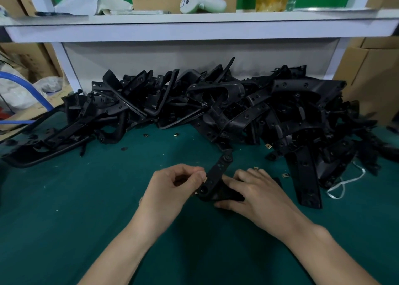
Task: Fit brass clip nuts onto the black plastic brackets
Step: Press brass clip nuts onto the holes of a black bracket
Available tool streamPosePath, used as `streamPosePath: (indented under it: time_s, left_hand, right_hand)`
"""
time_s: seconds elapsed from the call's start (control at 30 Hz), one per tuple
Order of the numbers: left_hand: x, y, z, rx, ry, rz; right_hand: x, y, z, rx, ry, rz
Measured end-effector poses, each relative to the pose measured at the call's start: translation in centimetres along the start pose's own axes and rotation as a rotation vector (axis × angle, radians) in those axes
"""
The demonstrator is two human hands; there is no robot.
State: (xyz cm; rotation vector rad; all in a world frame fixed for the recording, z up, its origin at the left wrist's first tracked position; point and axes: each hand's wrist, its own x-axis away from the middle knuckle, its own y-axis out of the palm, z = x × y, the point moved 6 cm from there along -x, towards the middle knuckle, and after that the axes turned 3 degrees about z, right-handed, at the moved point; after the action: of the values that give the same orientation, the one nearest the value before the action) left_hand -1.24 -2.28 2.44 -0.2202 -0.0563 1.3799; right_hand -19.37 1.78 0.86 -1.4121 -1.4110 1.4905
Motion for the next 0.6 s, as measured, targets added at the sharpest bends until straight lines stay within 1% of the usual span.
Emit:
streamPosePath:
  time_s: [0.07,0.13,0.2,0.27,0.33,0.43,0.6]
  left_hand:
    - [0.2,0.1,0.2,0.025,0.006,0.000]
    - [0.7,0.6,0.6,0.073,0.035,-0.012]
    - [1.1,1.2,0.9,0.032,0.076,0.003]
    - [1.4,1.7,0.9,-0.049,0.118,0.046]
    - [1.5,1.9,0.8,-0.096,0.158,0.101]
    - [1.4,1.6,0.4,-0.086,0.178,0.165]
    - [1.1,1.5,0.3,-0.082,0.196,0.177]
  right_hand:
    - [-0.2,-0.2,-0.1,0.025,-0.002,0.043]
    - [-0.3,-0.7,-0.3,0.058,0.009,0.159]
    - [-0.3,-1.3,-0.6,0.083,0.024,0.303]
    - [-0.4,-1.5,-0.9,0.092,0.036,0.378]
    - [-0.3,-1.4,-1.1,0.094,0.039,0.410]
    - [-0.3,-1.2,-1.4,0.113,0.043,0.410]
    - [-0.3,-1.1,-1.3,0.107,0.042,0.425]
